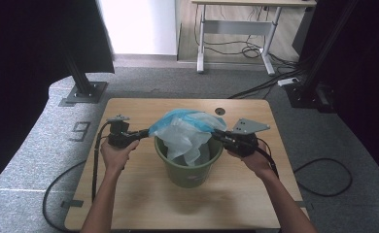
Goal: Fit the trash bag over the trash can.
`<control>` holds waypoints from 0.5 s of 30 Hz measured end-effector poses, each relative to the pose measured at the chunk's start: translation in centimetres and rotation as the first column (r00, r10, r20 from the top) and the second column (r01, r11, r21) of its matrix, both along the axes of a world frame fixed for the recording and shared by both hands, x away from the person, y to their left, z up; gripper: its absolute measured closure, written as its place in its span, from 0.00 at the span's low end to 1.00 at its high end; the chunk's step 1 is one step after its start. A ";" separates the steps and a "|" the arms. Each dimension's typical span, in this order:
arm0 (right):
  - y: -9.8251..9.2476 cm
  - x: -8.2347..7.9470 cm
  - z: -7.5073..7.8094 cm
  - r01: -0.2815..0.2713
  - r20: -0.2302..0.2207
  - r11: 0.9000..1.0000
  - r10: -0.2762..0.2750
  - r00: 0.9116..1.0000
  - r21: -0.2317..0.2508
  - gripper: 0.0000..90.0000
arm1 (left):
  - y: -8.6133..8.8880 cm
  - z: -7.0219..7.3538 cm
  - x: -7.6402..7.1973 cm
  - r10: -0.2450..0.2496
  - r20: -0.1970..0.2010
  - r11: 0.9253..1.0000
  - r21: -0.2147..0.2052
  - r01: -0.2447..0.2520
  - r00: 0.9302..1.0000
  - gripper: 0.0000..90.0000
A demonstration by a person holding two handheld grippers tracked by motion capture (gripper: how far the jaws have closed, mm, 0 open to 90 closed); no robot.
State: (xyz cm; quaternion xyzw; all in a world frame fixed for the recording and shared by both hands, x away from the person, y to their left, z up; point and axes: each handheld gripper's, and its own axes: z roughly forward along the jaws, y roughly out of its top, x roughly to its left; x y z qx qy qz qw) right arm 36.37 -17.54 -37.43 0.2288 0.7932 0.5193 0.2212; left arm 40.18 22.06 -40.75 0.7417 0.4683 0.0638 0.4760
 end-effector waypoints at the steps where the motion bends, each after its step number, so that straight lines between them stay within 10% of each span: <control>1: -0.2 -0.2 0.1 -0.006 -0.001 1.000 0.006 1.000 0.011 0.99 | 0.0 0.0 0.0 0.001 0.000 1.000 0.000 -0.001 1.000 1.00; 15: -1.6 -5.5 -0.9 -0.189 -0.018 0.976 0.192 0.981 0.107 0.99 | 0.3 0.1 -0.6 0.003 0.006 1.000 0.007 -0.003 1.000 1.00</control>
